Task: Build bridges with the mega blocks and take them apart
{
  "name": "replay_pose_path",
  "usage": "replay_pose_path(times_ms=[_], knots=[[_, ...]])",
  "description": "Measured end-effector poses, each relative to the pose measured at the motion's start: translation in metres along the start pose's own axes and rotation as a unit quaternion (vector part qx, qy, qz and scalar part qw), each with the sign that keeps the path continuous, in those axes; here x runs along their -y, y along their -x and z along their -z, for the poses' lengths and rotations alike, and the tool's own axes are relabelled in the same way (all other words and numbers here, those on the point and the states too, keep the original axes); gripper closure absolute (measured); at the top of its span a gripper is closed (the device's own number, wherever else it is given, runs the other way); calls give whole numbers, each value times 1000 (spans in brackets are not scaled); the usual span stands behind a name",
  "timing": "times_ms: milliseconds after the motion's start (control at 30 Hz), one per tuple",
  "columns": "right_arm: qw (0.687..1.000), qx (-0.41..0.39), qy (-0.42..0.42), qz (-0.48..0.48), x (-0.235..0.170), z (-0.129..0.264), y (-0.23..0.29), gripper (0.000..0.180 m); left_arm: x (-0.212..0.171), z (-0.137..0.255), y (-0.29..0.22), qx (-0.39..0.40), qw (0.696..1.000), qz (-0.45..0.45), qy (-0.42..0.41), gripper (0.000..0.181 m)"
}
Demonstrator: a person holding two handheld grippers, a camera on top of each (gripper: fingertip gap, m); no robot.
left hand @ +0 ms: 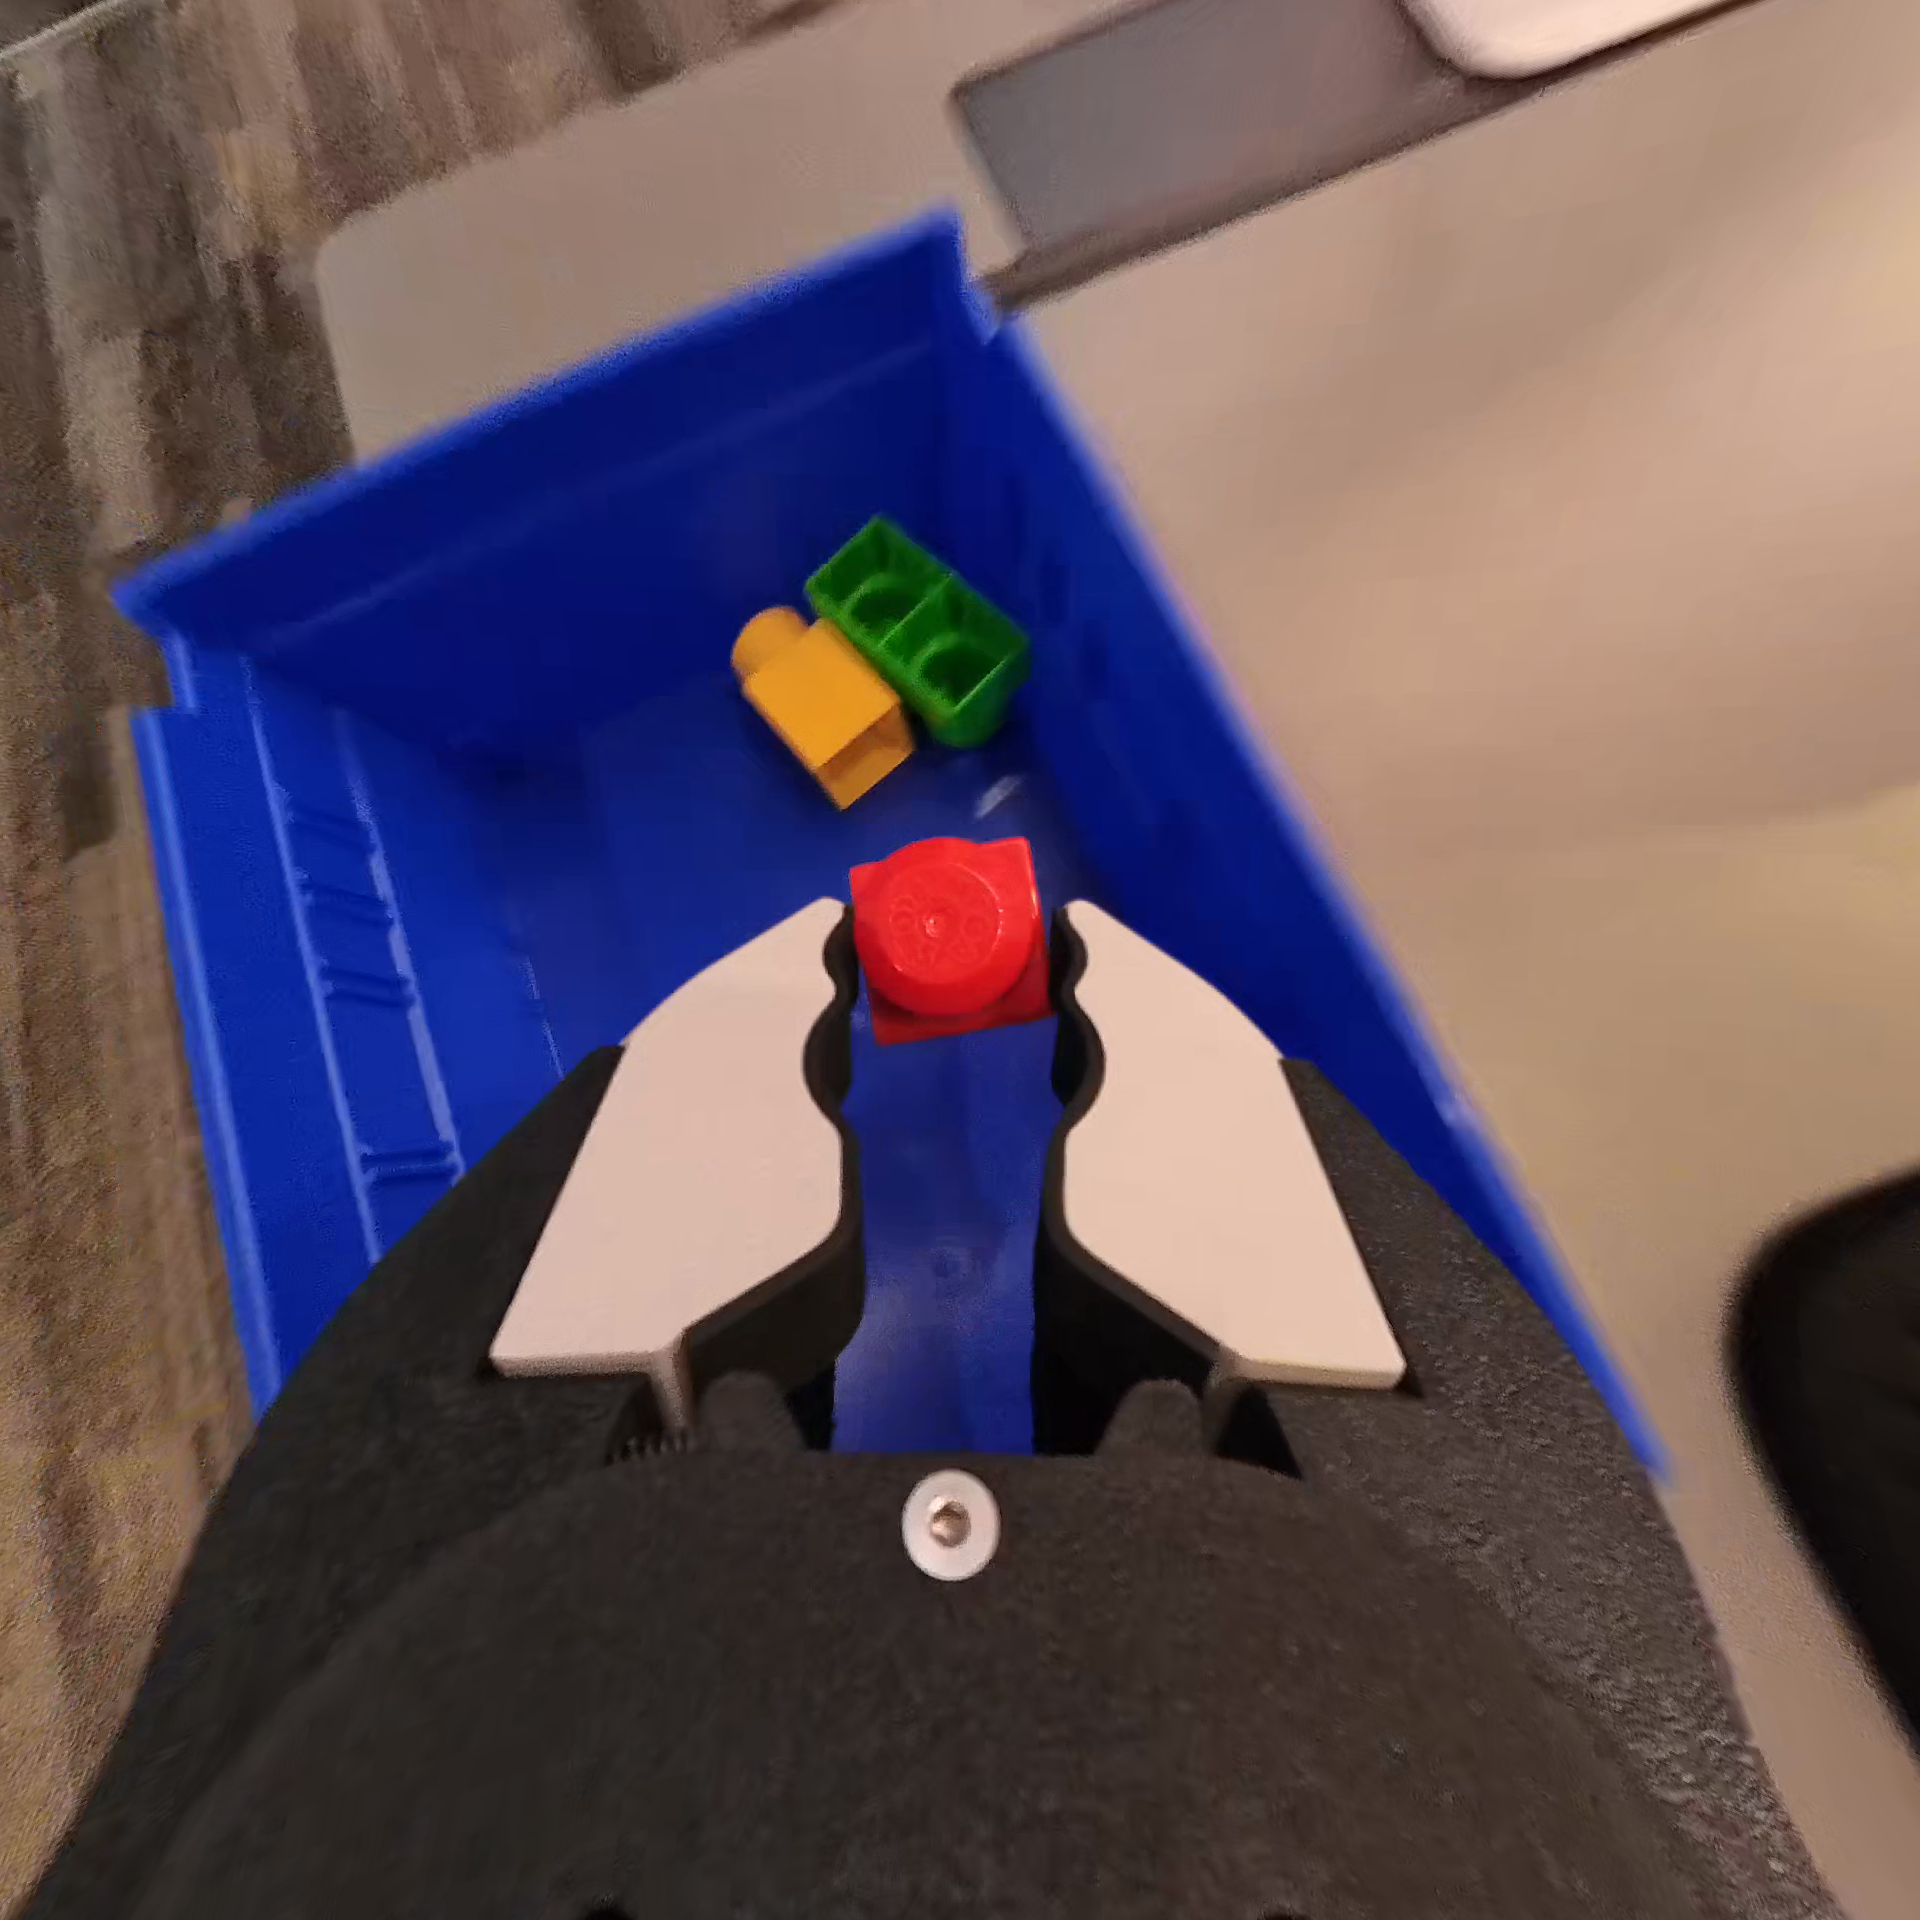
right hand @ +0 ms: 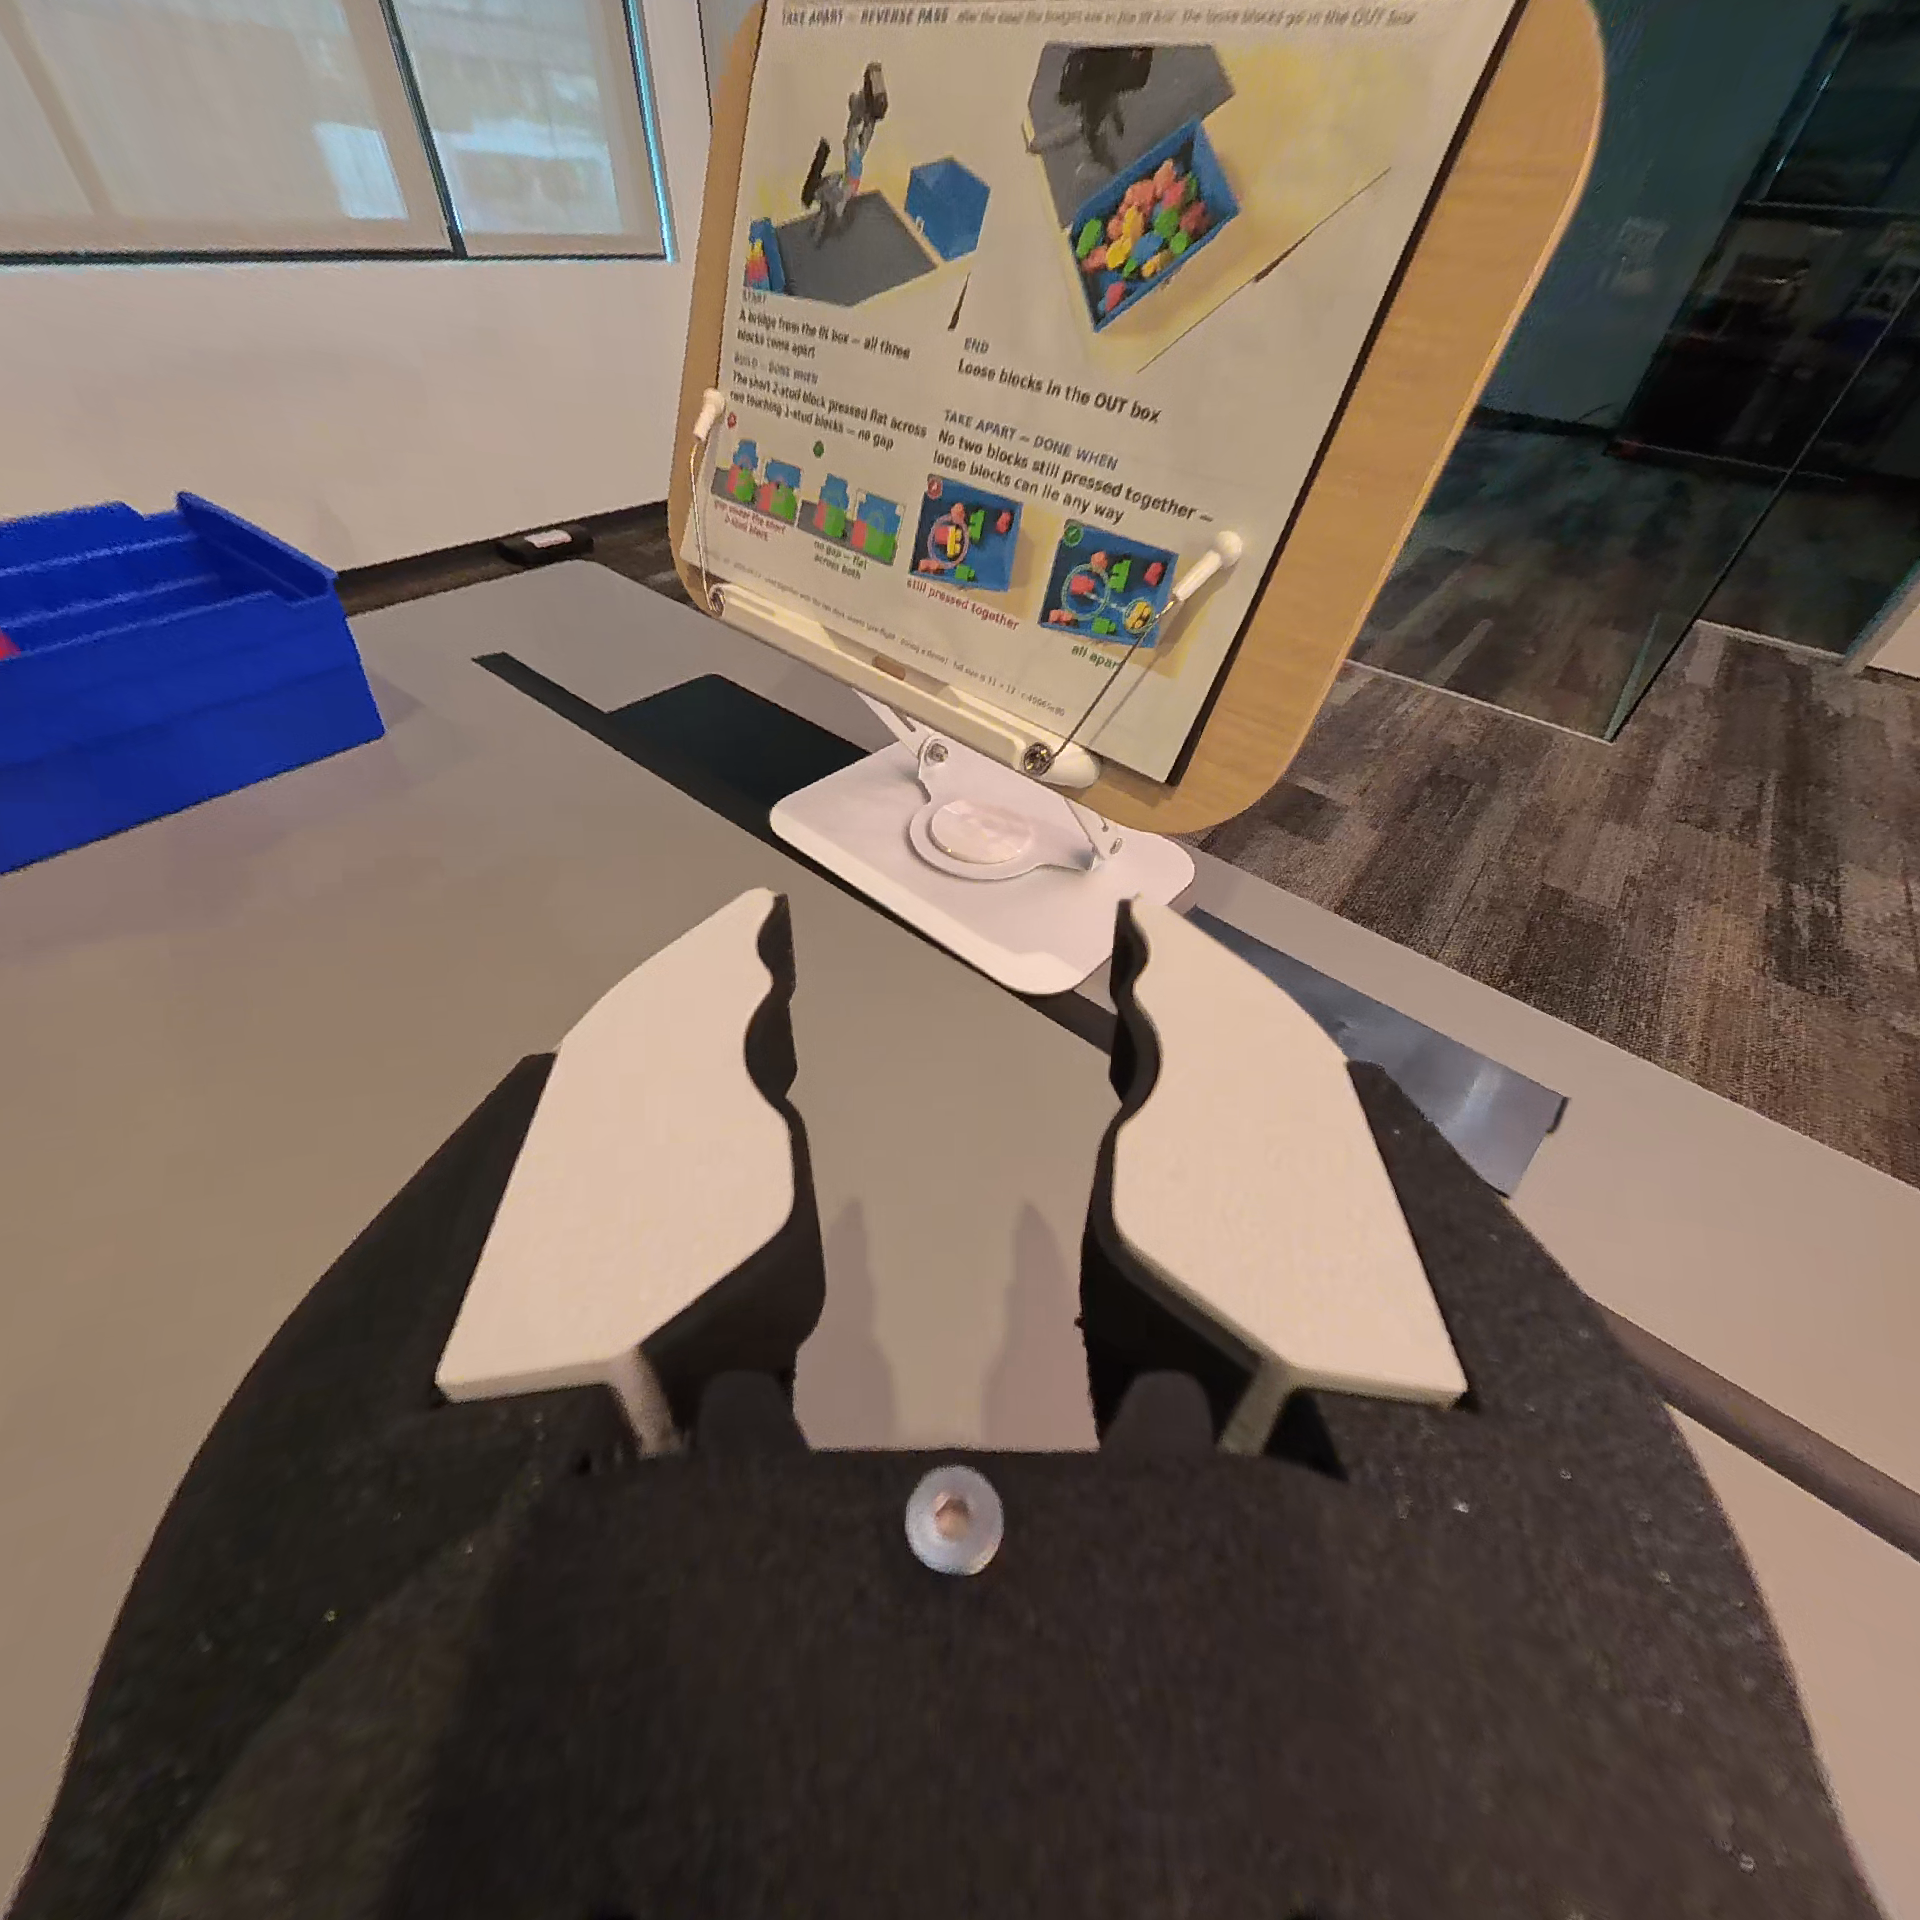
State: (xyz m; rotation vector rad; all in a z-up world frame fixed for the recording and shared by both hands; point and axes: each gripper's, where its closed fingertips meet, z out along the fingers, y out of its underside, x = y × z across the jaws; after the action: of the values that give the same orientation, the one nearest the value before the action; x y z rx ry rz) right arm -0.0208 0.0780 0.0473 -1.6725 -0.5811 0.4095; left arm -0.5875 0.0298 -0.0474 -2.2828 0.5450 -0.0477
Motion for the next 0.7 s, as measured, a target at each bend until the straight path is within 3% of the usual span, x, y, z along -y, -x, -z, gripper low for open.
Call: replay_pose_path(times_ms=[100, 233, 300, 400, 533, 700], knots=[[1000, 4, -9, -9, 3, 3, 0, 122, 40, 42, -32, -51, 998, -30, -12, 146], [1000, 12, -1, -8, 0, 1, 2, 121, 74, 61, -116, -130, 984, -109, 62, 146], [1000, 16, 3, -4, 0, 1, 4, 121, 72, 53, -153, -155, 969, -145, 130, 146], [999, 33, 2, -4, 1, 0, 11, 121, 62, 26, -180, -128, 950, -213, 190, 146], [999, 52, 1, 6, 4, -4, 23, 121, 43, -6, -219, -159, 925, -220, 266, 146], [997, 66, 14, 23, 0, -9, 33, 120, 12, -37, -230, -140, 882, -234, 385, 146]])
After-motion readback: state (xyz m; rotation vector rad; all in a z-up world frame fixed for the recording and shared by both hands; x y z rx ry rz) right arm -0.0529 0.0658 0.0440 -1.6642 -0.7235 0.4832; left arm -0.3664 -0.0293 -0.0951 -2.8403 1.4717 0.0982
